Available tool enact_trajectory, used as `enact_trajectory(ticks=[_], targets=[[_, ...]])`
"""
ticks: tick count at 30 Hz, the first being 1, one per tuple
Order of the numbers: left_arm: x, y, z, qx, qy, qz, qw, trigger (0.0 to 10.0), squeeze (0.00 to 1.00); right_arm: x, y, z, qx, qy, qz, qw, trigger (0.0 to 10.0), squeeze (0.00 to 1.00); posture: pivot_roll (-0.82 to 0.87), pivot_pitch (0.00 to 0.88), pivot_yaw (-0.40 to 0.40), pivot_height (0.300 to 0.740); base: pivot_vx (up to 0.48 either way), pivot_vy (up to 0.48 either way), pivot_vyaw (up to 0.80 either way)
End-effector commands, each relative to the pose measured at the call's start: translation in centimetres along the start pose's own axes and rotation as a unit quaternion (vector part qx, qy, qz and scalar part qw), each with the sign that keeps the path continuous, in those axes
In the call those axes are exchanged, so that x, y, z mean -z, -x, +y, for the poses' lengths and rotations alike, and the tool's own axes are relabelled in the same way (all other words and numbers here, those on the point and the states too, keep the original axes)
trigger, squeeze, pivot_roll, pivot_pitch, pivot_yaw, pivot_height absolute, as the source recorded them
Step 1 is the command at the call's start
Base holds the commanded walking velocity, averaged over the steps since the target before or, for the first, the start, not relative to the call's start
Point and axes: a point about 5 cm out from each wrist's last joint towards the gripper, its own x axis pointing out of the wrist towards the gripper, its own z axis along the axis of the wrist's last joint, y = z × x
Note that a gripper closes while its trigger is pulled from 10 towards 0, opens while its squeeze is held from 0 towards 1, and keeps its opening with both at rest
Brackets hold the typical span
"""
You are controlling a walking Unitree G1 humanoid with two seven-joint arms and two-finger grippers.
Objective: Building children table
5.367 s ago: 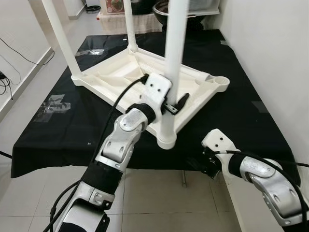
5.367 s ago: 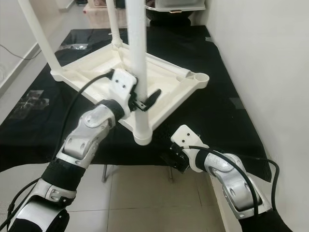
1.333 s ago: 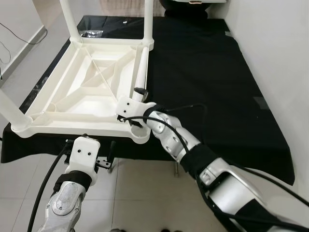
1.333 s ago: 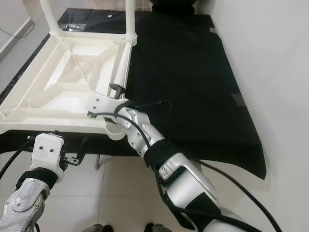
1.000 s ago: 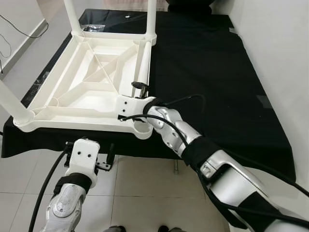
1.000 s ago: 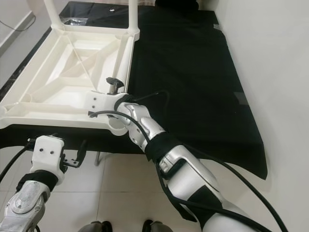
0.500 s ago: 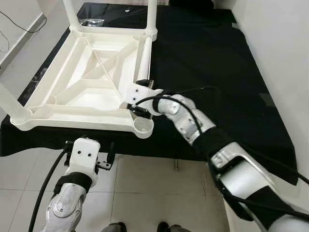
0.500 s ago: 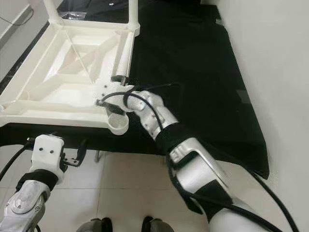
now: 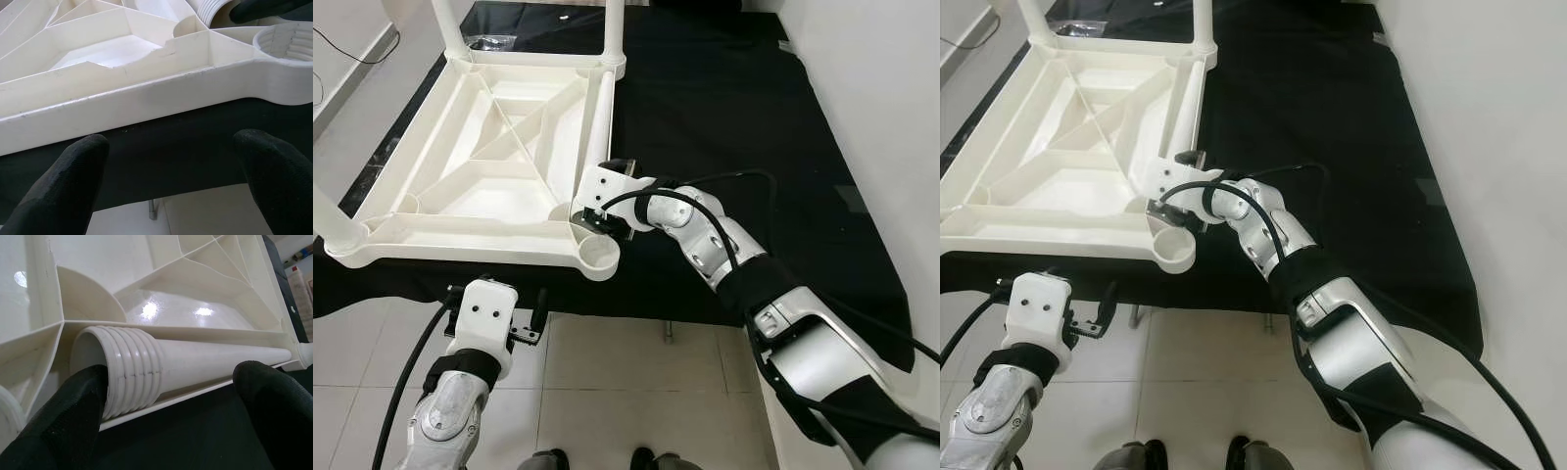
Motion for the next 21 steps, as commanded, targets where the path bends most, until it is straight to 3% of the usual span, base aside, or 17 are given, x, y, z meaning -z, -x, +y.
enact_trajectory(ticks=[1,9,11,15,16,17,18,19,21], targets=[[0.3,0.2,-0.2,0.003,0.0,0.01,1.0,10.0,0.0,0.4,-0.1,0.5,0.004,0.01,0.022,1.0,10.0,0.0,0.15,0.241,-0.082,0.74,0.0,0.0,0.0],[0.2,0.1,-0.2,0.002,0.001,0.008,1.0,10.0,0.0,0.2,-0.5,1.0,0.054,0.021,0.063,0.996,10.0,0.0,0.15,0.241,-0.087,0.74,0.0,0.0,0.0],[0.2,0.0,-0.3,0.001,0.002,0.006,1.0,10.0,0.0,-0.8,-0.8,1.8,0.085,-0.004,0.067,0.994,10.0,0.0,0.14,0.241,-0.092,0.74,0.0,0.0,0.0],[0.1,0.0,-0.3,0.0,0.003,0.006,1.0,10.0,0.0,-1.4,-0.9,2.3,0.095,-0.017,0.065,0.993,10.0,0.0,0.14,0.24,-0.093,0.74,0.0,0.0,0.0],[0.2,0.0,-0.3,0.0,0.003,0.006,1.0,10.0,0.0,-1.8,-1.1,3.0,0.102,-0.029,0.062,0.992,6.8,0.0,0.14,0.239,-0.095,0.74,0.0,0.0,0.0],[0.2,0.0,-0.4,0.0,0.004,0.006,1.0,10.0,0.0,-2.1,-1.2,3.5,0.107,-0.036,0.061,0.992,2.5,0.0,0.14,0.238,-0.095,0.74,0.0,0.0,0.0],[0.2,0.0,-0.4,0.0,0.004,0.006,1.0,10.0,0.0,-2.1,-1.2,3.5,0.107,-0.036,0.061,0.992,2.5,0.0,0.14,0.238,-0.095,0.74,0.0,0.0,0.0],[0.2,-0.1,-0.4,-0.001,0.004,0.006,1.0,10.0,0.0,-2.2,-1.2,3.9,0.116,-0.04,0.058,0.991,0.0,0.0,0.14,0.236,-0.096,0.74,0.0,0.0,0.0],[0.2,-0.1,-0.4,-0.002,0.004,0.006,1.0,10.0,0.0,-2.2,-1.3,4.3,0.125,-0.042,0.056,0.99,0.0,0.0,0.15,0.236,-0.096,0.74,0.0,0.0,0.0]])
